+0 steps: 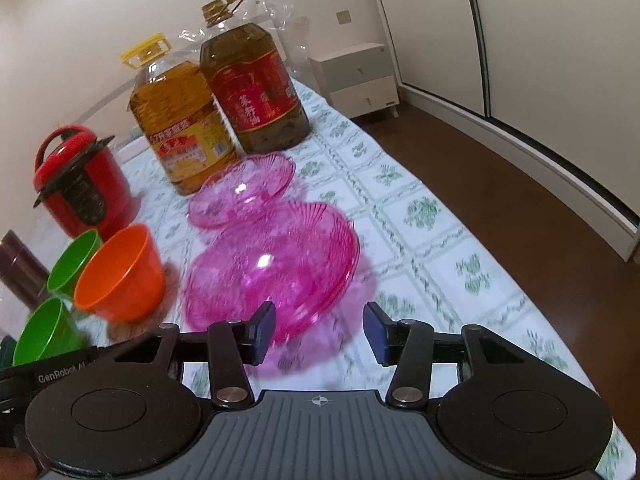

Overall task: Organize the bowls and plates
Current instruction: 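Open both tools to release the stacked pink plates and withdraw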

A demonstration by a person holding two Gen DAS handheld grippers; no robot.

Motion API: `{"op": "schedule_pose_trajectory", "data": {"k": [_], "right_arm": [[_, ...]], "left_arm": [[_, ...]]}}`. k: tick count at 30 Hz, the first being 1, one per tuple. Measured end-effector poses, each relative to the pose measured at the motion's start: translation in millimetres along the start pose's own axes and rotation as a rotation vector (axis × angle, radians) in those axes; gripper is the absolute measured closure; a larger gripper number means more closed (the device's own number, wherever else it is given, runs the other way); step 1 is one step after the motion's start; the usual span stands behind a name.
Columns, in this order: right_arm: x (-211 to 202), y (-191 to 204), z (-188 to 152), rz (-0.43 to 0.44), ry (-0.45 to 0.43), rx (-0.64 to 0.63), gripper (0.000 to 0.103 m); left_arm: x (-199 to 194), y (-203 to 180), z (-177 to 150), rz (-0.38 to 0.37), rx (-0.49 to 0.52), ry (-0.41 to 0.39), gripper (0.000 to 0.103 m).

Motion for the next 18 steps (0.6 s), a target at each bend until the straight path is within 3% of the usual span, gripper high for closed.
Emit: {"op": "schedule_pose_trajectory", "data": {"k": [11,14,18], "right_arm": [[-29.3,7.1,-27.9,-0.007,0.044,-0.005,0.054],[-34.7,8.6,-33.1,-0.007,0.049,-0.005,0.05],[-40.6,12.3,-37.0,0.001,0.048,-0.007,0.046]], "left_arm": [[-34.7,-4.1,-27.8,0.039,0.031,0.019,0.059],[-42.2,-3.9,-31.2,0.041,0.033,0.014,0.053],[-48.6,-1.3,-33.7,0.047,0.033,0.013,0.053]]}}
Point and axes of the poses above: each gripper's, at about its wrist camera, not at the fingertips, and x roughly the way its jaws point, y to its left, z to its top, the point moved 6 cm from there along x, roughly the way its jaws point, and after that the axes turned 4 degrees about -z, right-handed, at the moved point
